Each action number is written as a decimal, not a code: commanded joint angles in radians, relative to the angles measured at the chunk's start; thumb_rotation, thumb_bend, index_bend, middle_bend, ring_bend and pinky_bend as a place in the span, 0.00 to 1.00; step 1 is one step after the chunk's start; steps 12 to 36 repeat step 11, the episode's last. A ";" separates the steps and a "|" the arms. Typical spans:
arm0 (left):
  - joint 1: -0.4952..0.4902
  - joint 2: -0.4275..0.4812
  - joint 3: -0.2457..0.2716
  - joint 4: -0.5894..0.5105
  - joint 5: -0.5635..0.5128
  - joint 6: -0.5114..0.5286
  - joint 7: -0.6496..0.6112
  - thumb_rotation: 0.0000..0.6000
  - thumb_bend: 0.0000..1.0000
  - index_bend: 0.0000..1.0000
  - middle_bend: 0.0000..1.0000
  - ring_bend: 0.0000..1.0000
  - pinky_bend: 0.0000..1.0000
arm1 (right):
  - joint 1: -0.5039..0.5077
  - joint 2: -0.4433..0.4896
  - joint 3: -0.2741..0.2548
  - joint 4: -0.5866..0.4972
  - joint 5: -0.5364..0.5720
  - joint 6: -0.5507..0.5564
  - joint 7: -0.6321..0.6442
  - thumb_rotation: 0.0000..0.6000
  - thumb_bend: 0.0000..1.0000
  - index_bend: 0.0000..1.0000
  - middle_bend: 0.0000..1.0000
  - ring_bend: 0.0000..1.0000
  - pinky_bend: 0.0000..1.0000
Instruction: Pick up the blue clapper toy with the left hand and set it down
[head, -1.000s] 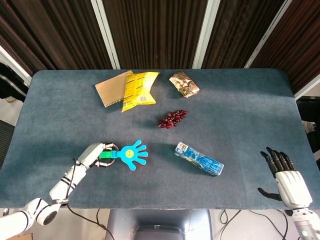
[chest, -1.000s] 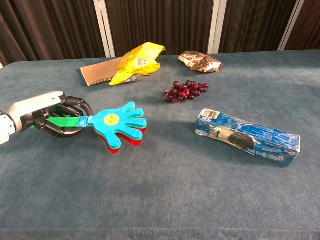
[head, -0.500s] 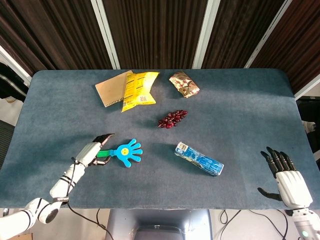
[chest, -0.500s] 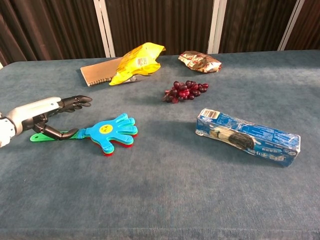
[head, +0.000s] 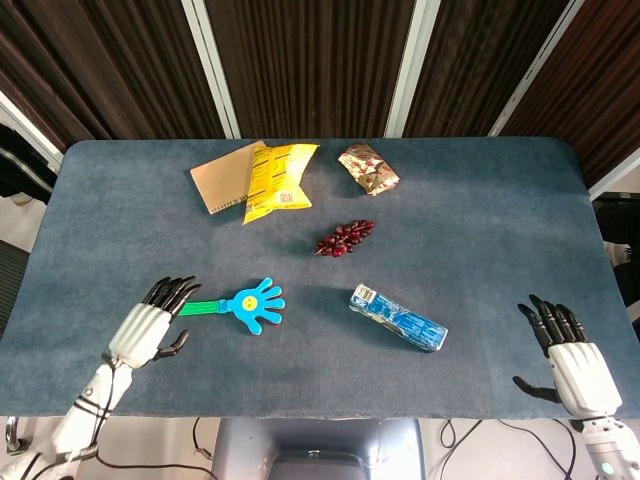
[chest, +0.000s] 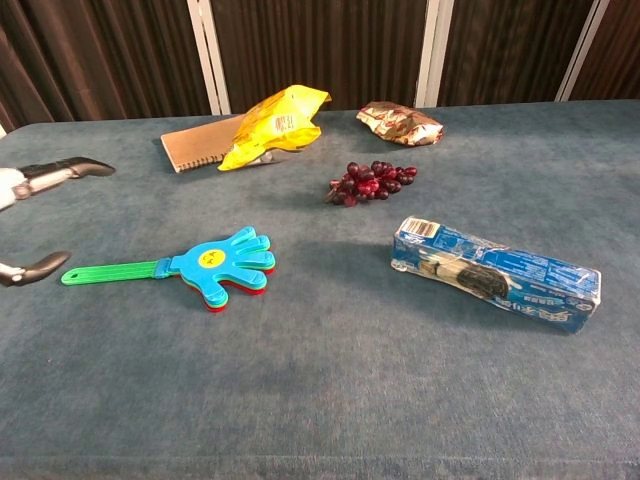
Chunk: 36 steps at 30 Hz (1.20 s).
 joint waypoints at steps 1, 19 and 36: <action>0.269 0.106 0.110 -0.174 0.094 0.345 0.238 1.00 0.44 0.00 0.00 0.00 0.00 | -0.001 -0.006 -0.001 0.000 -0.008 0.006 -0.002 1.00 0.04 0.00 0.00 0.00 0.00; 0.331 0.097 0.058 -0.086 0.122 0.434 0.188 1.00 0.44 0.00 0.00 0.00 0.00 | 0.002 -0.023 -0.004 0.006 -0.002 -0.007 -0.033 1.00 0.04 0.00 0.00 0.00 0.00; 0.331 0.097 0.058 -0.086 0.122 0.434 0.188 1.00 0.44 0.00 0.00 0.00 0.00 | 0.002 -0.023 -0.004 0.006 -0.002 -0.007 -0.033 1.00 0.04 0.00 0.00 0.00 0.00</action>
